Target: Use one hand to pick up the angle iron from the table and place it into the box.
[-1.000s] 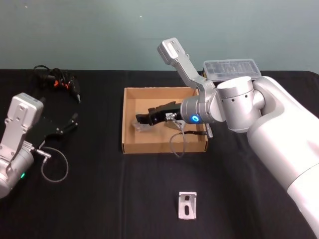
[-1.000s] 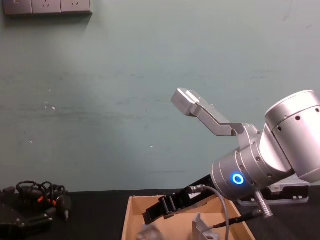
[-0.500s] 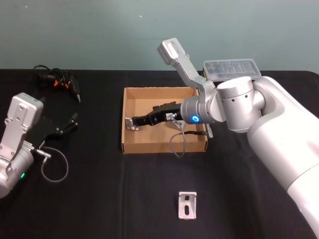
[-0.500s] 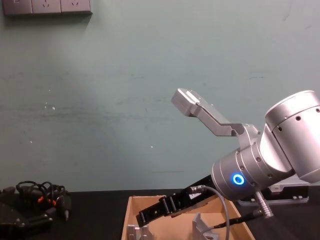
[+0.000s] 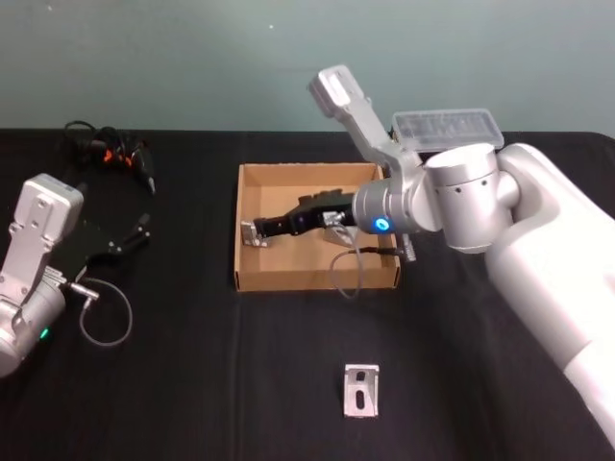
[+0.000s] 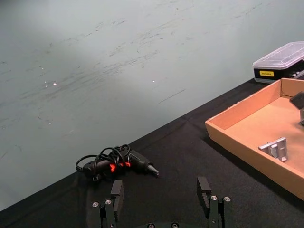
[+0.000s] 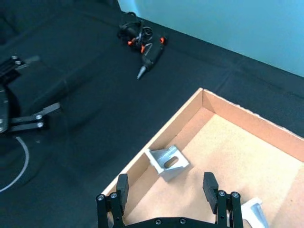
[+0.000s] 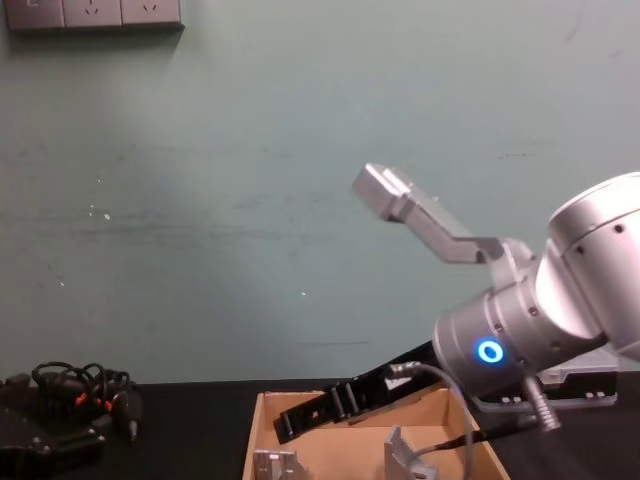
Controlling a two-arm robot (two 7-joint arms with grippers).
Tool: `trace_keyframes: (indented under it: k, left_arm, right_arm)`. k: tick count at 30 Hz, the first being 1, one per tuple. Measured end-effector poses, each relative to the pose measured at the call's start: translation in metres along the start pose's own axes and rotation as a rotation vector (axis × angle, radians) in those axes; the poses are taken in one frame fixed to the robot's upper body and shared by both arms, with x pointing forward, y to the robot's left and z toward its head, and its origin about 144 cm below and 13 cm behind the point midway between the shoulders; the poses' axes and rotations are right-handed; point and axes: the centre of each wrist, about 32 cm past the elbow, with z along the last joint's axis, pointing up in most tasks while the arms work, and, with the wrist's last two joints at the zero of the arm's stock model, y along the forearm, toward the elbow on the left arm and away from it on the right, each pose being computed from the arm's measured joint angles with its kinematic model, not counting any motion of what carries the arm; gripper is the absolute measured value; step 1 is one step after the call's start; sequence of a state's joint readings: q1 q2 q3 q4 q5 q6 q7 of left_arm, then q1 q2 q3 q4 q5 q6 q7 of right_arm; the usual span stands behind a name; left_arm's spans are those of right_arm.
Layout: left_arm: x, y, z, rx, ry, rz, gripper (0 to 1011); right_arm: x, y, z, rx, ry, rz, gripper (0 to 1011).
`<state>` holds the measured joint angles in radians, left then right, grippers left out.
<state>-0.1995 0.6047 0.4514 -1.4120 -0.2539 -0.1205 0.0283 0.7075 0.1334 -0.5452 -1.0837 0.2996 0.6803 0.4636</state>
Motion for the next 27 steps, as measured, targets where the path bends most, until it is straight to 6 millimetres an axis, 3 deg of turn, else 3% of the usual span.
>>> trace_keyframes:
  k: [10,17,27]
  left_arm:
    - [0.0,0.0,0.0,0.0,0.0,0.0,1011]
    - [0.0,0.0,0.0,0.0,0.0,0.0,1011]
    - [0.0,0.0,0.0,0.0,0.0,0.0,1011]
  right_arm:
    - [-0.014,-0.046,-0.011,0.016,-0.016,0.025,1003]
    - [-0.029,-0.095,-0.036,0.01,-0.035,0.06,1003]
    - [-0.047,-0.148,-0.068,-0.022,-0.018,0.077,1003]
